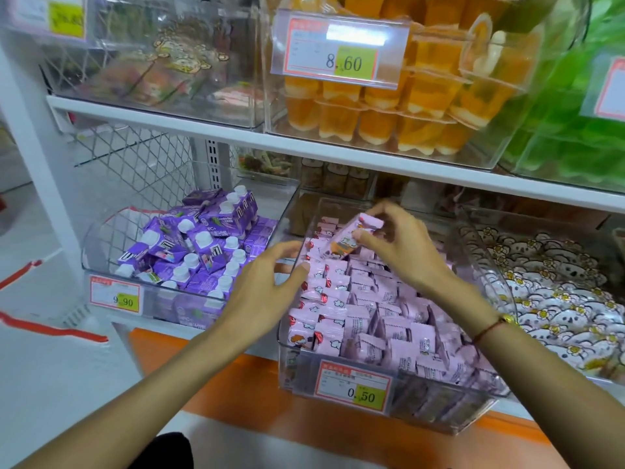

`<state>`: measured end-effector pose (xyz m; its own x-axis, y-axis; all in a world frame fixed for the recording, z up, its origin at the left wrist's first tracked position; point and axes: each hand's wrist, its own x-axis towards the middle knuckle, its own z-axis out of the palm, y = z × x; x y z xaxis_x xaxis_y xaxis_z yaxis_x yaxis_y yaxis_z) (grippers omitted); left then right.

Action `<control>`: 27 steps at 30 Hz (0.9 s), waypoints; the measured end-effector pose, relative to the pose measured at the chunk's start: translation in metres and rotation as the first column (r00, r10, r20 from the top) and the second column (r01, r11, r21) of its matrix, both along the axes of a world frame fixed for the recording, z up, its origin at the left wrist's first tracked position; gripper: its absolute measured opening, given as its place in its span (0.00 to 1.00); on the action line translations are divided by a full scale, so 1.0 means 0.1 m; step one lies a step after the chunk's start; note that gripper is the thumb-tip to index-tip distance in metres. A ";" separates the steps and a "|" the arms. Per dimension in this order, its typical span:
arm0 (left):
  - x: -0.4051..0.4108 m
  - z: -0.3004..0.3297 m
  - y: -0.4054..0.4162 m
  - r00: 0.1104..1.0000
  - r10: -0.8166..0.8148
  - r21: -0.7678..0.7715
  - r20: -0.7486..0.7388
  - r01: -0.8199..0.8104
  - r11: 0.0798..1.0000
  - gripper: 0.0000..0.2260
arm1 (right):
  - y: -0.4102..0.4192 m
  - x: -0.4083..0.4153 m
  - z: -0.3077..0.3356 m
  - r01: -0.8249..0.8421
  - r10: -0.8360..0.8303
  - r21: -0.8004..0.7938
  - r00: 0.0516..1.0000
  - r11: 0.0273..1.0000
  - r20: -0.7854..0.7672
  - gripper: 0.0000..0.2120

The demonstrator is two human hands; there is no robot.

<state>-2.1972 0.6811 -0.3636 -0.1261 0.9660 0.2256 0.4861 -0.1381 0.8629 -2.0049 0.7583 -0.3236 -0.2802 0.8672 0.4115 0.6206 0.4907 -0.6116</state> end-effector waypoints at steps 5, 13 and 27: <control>-0.02 -0.01 -0.01 1.000 0.003 -0.010 -0.013 -0.003 1.000 0.14 | 0.09 -0.13 0.17 -0.069 0.059 0.041 0.976 0.997 0.209 0.07; -0.04 -0.03 -0.01 1.000 -0.018 0.012 0.001 0.018 1.000 0.12 | 0.04 0.02 0.15 -0.056 0.048 0.035 0.979 0.998 0.196 0.06; -0.07 -0.06 -0.01 0.998 -0.054 0.021 0.021 0.054 0.998 0.14 | 0.41 -0.21 -0.23 0.093 -0.080 -0.017 0.927 0.996 0.367 0.10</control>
<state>-2.2046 0.6798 -0.3698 -0.0788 0.9669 0.2427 0.4585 -0.1811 0.8701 -2.0261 0.7992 -0.3466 -0.3289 0.9064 0.2651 0.8434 0.4082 -0.3493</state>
